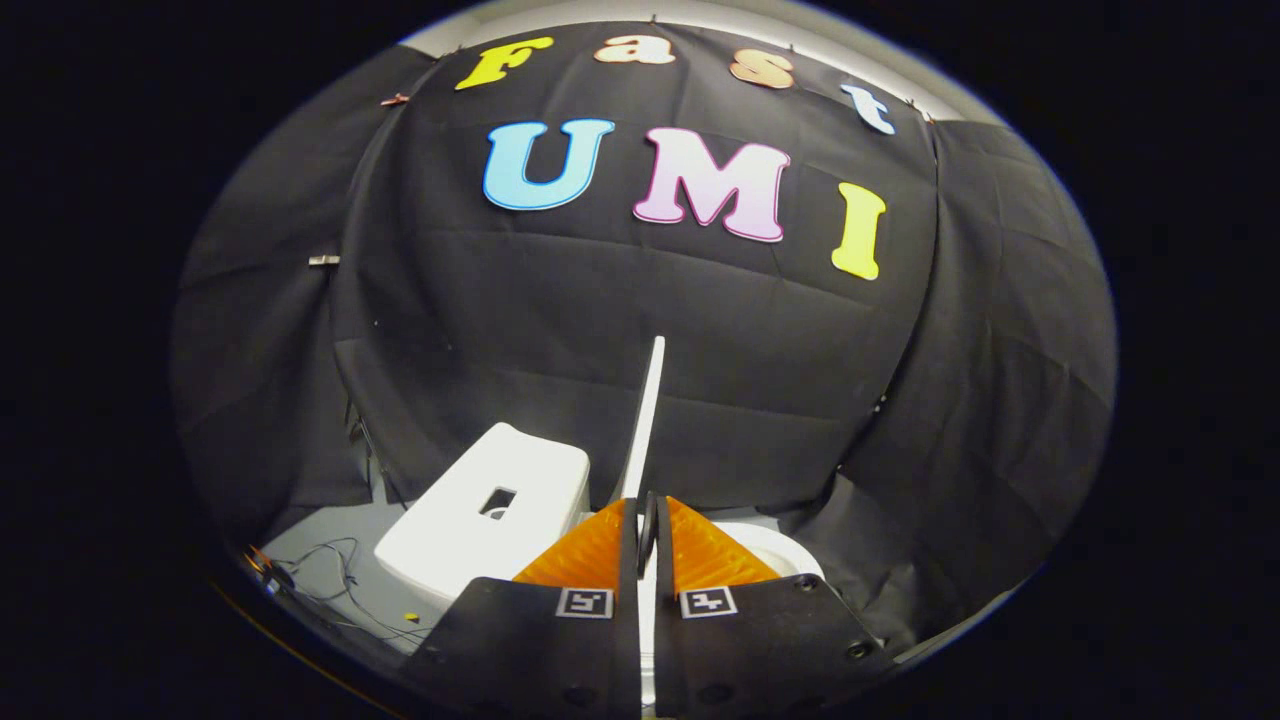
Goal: Open the toilet lid.
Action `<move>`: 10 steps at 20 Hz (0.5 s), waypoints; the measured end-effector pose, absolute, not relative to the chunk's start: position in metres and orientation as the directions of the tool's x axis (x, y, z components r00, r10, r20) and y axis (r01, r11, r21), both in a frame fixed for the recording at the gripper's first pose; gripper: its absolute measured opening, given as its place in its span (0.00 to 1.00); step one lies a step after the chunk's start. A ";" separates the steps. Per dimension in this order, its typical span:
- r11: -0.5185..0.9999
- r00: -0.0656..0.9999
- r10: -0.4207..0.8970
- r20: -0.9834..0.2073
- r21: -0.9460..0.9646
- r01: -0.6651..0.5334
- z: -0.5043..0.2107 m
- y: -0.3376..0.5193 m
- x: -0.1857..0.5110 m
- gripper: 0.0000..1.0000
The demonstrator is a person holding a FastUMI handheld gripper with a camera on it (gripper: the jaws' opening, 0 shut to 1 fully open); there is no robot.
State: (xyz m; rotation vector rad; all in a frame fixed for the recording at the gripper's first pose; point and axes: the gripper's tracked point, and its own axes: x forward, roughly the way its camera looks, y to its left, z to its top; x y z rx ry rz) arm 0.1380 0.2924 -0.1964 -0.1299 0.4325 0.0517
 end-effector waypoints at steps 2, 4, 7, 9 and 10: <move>0.990 0.911 0.030 -0.411 -0.111 -0.083 -0.195 0.301 0.135 0.10; 0.991 0.909 0.049 -0.413 -0.094 -0.096 -0.194 0.312 0.136 0.10; 0.990 0.903 0.068 -0.424 -0.082 -0.112 -0.194 0.328 0.138 0.10; 0.989 0.902 0.072 -0.425 -0.087 -0.120 -0.193 0.339 0.138 0.10; 0.987 0.902 0.078 -0.425 -0.094 -0.130 -0.193 0.347 0.138 0.10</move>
